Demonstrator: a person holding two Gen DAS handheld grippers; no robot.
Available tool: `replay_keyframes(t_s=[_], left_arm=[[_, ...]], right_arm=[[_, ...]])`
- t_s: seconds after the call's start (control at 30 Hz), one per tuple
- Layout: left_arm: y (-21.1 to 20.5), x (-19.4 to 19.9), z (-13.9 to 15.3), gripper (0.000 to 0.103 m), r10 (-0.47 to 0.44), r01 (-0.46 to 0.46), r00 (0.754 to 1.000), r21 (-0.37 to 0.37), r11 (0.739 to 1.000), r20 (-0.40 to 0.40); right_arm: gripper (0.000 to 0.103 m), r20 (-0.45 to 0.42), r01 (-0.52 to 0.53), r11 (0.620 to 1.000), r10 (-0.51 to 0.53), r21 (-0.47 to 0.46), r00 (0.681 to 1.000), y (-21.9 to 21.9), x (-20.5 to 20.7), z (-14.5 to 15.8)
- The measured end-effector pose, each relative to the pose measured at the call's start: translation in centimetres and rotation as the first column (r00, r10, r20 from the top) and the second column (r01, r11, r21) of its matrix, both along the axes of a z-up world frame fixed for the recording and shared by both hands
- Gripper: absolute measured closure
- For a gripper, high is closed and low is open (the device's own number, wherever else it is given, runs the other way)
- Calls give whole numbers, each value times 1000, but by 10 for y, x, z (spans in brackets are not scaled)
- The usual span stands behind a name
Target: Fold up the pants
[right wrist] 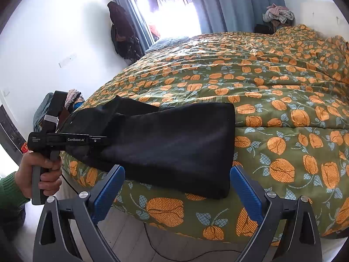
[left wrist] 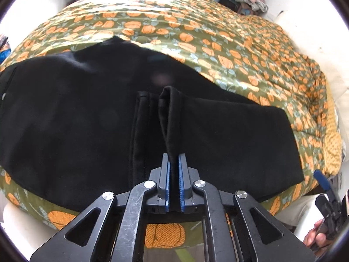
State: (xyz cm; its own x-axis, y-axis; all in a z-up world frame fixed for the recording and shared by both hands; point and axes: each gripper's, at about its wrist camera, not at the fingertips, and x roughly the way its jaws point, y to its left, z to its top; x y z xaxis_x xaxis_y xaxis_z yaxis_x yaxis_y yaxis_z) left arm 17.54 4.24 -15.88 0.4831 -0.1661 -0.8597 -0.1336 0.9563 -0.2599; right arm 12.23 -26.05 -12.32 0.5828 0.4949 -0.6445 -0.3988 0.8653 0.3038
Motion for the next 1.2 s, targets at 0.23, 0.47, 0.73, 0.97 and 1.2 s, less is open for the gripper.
replay_keyframes(t_s=[0.23,0.47,0.73,0.97,1.2], left_arm=[[12,-5,24,99,14,-19,998,82,996,65],[-3,-2,-1,86,-22,19,1000,204,979,16],[8,7,-12,42,-10,15,1000,185,983,-27],[11,7,-1,96,22,-23,1000,73,997,13],[34,4,-1,95,39,-43,999,134,990,36]], right_arm=[[6,19,30,999,-30,27,999,-9,-3,3],[6,-7,21,999,-21,33,1000,-6,1,-2],[6,-14,6,999,-5,35,1000,-2,0,-6],[6,-1,25,999,-25,34,1000,-7,0,-4],[6,-14,67,993,-66,97,998,-26,17,11]])
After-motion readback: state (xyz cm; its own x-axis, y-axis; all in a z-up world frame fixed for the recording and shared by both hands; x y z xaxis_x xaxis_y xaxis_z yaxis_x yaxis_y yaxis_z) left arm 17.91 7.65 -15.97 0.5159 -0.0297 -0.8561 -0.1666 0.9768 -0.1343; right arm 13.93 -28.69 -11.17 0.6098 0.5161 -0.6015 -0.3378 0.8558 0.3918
